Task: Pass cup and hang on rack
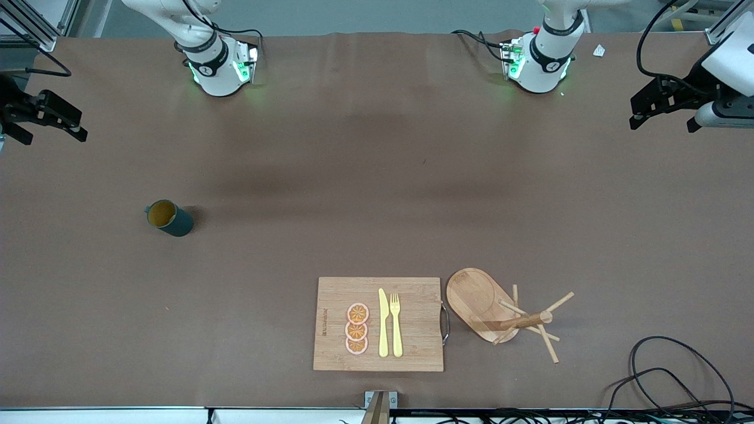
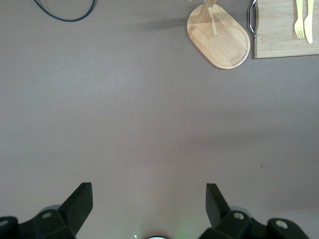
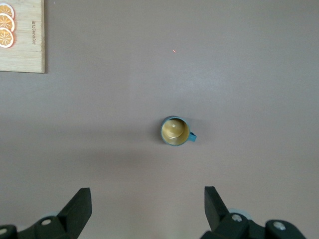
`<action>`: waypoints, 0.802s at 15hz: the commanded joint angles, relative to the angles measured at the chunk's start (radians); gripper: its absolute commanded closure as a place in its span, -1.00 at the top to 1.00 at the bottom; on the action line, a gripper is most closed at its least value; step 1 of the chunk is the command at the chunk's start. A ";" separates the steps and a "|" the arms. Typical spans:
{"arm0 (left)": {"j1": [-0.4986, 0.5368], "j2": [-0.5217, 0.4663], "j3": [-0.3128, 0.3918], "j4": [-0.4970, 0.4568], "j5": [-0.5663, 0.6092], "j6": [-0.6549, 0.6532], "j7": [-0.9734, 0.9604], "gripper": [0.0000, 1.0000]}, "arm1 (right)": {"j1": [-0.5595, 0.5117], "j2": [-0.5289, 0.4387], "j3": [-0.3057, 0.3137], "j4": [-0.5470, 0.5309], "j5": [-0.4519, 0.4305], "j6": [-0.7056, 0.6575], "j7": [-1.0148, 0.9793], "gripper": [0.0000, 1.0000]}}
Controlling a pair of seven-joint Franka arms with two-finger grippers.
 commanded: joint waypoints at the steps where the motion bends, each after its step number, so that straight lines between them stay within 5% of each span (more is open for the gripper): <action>1: 0.001 0.011 0.002 0.021 0.015 -0.017 0.007 1.00 | -0.010 0.009 0.004 0.019 0.008 -0.008 -0.008 1.00; 12: 0.000 0.011 -0.001 0.022 0.015 -0.019 0.015 1.00 | 0.002 0.017 0.007 -0.007 0.008 -0.017 -0.009 1.00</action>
